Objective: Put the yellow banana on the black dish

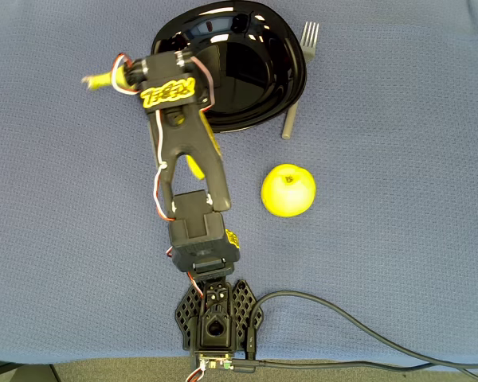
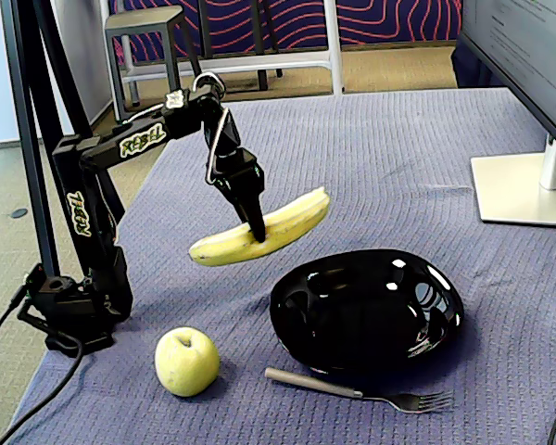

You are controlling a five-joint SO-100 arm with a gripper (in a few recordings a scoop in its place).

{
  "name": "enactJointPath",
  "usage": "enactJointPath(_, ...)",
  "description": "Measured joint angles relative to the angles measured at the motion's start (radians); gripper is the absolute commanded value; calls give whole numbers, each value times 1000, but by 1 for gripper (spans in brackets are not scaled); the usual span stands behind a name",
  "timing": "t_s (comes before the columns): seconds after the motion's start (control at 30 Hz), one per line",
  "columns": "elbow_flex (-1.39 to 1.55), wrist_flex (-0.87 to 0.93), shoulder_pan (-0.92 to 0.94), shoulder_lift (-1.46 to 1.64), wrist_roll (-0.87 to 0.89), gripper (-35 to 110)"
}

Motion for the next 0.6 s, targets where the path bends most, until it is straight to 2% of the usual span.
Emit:
enactJointPath(0.33,-232,14,161,-207,-44,0)
enactJointPath(0.6,-437,15,184,-383,-55,0)
